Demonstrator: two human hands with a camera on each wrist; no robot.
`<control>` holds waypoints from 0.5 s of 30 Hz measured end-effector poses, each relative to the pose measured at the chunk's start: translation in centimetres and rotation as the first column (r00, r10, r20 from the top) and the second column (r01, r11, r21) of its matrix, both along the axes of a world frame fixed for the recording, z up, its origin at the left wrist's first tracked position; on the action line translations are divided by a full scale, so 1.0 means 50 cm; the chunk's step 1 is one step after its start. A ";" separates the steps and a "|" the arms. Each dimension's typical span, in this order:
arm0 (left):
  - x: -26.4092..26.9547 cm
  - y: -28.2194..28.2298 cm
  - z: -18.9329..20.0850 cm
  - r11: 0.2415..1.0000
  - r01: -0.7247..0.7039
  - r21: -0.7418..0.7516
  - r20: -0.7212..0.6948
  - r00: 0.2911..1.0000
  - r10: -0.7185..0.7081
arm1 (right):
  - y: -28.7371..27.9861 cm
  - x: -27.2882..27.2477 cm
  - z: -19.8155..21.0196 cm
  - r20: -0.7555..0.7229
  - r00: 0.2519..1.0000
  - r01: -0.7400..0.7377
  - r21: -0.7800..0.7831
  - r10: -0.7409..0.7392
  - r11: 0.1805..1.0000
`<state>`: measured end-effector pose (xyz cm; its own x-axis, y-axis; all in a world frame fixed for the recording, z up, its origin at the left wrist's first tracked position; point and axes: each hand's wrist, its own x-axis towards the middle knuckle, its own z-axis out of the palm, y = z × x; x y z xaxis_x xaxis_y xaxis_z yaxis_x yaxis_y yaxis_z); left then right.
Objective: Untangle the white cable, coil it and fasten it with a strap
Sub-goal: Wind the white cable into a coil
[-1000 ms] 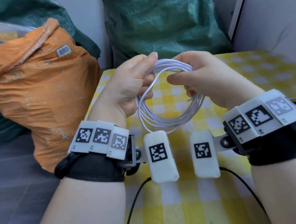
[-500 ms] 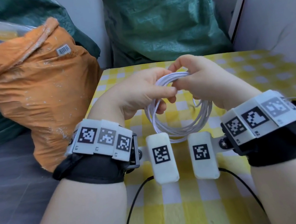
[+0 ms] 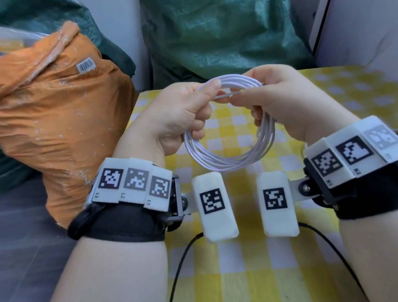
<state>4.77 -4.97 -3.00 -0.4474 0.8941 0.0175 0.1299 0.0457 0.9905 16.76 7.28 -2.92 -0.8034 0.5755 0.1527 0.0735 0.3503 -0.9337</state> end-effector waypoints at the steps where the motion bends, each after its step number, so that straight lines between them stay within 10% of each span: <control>1: -0.001 0.000 0.000 1.000 -0.013 -0.005 0.004 1.000 0.013 | 0.000 0.000 -0.001 -0.002 1.000 -0.002 0.004 0.002 1.000; 15: -0.017 0.000 -0.003 0.980 -0.138 0.147 0.439 0.897 0.060 | 0.003 0.004 0.006 -0.142 0.989 -0.098 -0.344 0.051 0.934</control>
